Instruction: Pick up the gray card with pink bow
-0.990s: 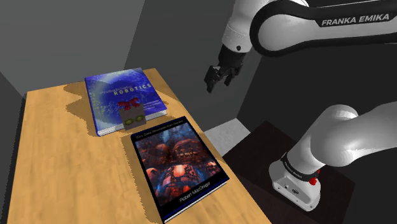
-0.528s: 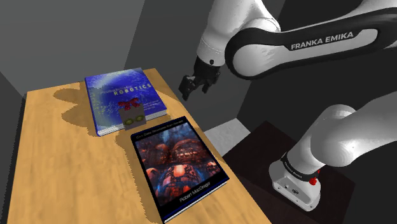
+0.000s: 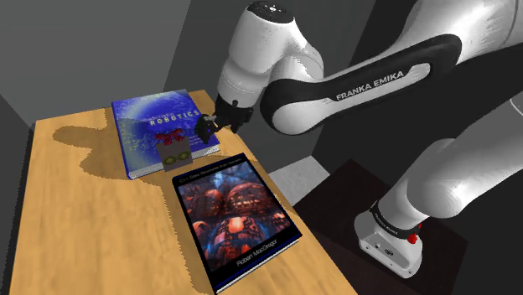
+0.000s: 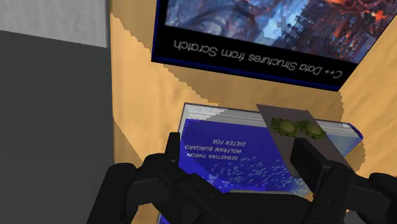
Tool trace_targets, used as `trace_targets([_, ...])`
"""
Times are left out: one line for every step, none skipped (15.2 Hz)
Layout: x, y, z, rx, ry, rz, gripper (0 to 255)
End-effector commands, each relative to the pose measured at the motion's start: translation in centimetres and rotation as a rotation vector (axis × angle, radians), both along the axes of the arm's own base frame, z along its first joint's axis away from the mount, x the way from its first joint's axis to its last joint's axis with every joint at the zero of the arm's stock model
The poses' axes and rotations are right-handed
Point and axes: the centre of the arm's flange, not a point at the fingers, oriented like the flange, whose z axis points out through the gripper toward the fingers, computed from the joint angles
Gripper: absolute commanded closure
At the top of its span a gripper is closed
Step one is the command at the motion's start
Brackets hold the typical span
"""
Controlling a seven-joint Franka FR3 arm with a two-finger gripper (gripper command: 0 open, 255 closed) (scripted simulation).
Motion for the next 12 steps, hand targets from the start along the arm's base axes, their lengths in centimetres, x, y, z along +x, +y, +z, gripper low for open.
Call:
trace_targets([0.8, 2.2, -0.3, 0.009, -0.03, 0.002, 0])
trace_targets([1.1, 3.3, -0.6, 0.013, -0.043, 0.003, 0])
trace_targets([1.5, 4.4, -0.9, 0.016, -0.057, 0.005, 0])
trace_targets([1.9, 5.5, -1.1, 0.019, -0.071, 0.006, 0])
trace_targets([2.3, 6.7, -1.4, 0.023, -0.085, 0.007, 0])
trace_targets([2.6, 7.6, -1.6, 0.026, -0.097, 0.009, 0])
trace_targets([2.6, 7.6, -2.2, 0.026, -0.097, 0.009, 0])
trace_targets([2.6, 7.6, -2.7, 0.026, -0.097, 0.009, 0])
trace_targets([2.6, 7.6, -3.2, 0.026, -0.097, 0.009, 0])
trace_targets([2.6, 7.6, -3.7, 0.026, -0.097, 0.009, 0])
trace_targets([2.6, 7.6, -4.3, 0.026, -0.097, 0.009, 0])
trace_targets([2.6, 7.6, -4.8, 0.026, -0.097, 0.009, 0])
